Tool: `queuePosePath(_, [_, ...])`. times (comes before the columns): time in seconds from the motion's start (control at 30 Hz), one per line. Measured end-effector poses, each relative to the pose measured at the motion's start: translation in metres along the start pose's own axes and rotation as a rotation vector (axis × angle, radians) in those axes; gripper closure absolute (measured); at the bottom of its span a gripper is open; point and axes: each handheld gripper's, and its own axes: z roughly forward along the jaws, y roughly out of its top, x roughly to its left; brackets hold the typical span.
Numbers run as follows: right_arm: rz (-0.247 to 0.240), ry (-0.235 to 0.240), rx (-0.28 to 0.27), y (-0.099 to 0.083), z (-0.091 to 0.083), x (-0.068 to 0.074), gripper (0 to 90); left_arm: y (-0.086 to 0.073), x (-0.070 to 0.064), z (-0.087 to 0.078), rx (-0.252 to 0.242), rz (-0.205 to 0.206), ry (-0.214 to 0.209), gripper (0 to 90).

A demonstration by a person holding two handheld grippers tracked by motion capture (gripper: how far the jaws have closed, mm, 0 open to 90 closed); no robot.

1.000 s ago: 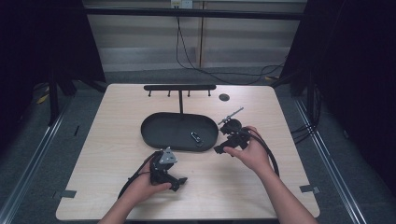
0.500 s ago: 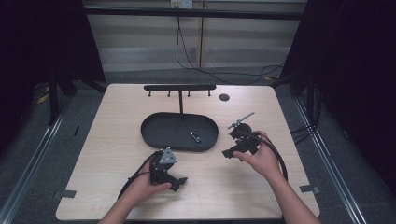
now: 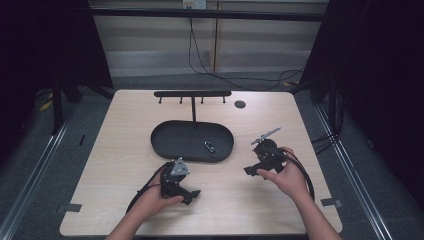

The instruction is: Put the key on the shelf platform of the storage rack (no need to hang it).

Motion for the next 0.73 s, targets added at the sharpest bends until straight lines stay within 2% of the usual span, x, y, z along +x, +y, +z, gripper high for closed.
queuePosePath(0.17, [-0.016, -0.018, 0.02, -0.008, 0.002, 0.0, 28.8, 0.0, 0.0, 0.0, 0.0, 0.001, 0.0, 0.0])
queuePosePath(0.37, [-0.012, -0.02, 0.021, -0.019, 0.006, -0.002, 28.8, 0.0, 0.0, 0.0, 0.0, 0.0, 0.0, 0.0])
queuePosePath(0.53, [0.001, -0.015, 0.003, -0.026, 0.008, -0.004, 29.0, 0.0, 0.0, 0.0, 0.0, 0.0, 0.0, 0.0])
queuePosePath(0.73, [0.004, -0.016, -0.007, -0.025, 0.008, -0.003, 29.2, 0.0, 0.0, 0.0, 0.0, 0.0, 0.0, 0.0])
